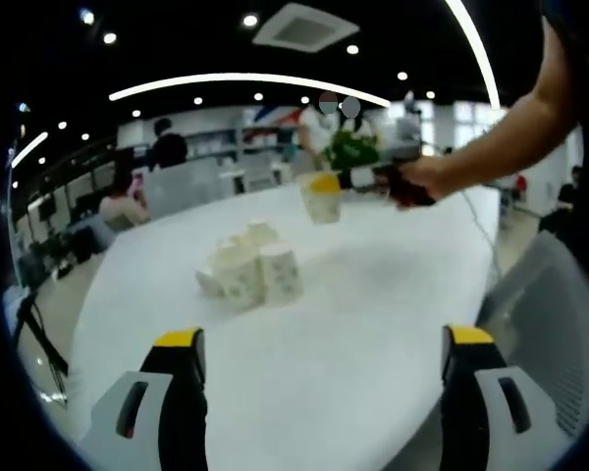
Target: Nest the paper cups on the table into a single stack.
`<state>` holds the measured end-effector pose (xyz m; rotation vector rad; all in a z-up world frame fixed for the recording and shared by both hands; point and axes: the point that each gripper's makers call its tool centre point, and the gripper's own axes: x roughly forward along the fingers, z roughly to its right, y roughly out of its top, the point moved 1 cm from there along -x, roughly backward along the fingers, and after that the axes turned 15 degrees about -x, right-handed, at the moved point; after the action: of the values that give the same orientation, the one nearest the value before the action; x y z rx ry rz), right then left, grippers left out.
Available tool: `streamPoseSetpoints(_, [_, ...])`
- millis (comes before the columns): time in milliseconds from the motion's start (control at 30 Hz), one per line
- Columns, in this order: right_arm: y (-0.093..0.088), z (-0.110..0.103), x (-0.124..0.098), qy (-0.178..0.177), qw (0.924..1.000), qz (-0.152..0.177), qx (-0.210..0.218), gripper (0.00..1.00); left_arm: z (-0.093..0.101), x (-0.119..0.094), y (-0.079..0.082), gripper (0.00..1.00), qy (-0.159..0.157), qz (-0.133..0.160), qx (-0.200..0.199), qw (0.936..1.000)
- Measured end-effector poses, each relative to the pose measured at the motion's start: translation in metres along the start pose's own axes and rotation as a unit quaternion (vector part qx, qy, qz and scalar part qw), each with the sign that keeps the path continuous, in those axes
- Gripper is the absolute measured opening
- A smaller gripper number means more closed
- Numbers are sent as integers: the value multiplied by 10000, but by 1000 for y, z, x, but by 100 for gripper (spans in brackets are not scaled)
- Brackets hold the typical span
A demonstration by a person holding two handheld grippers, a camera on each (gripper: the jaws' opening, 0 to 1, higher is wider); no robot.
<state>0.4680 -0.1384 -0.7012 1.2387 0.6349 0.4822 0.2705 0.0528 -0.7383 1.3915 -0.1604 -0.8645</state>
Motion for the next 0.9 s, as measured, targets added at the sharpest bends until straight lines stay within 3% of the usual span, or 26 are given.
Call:
streamPoseSetpoints(400, [-11,-18,-19,2,10000,1,33,31,-2,-1,2,100,79,54,-134,9999])
streamPoseSetpoints(900, [-7,-54,-35,305,9992,166,-197,31,-1,0,1,99,66,22,-156,9999])
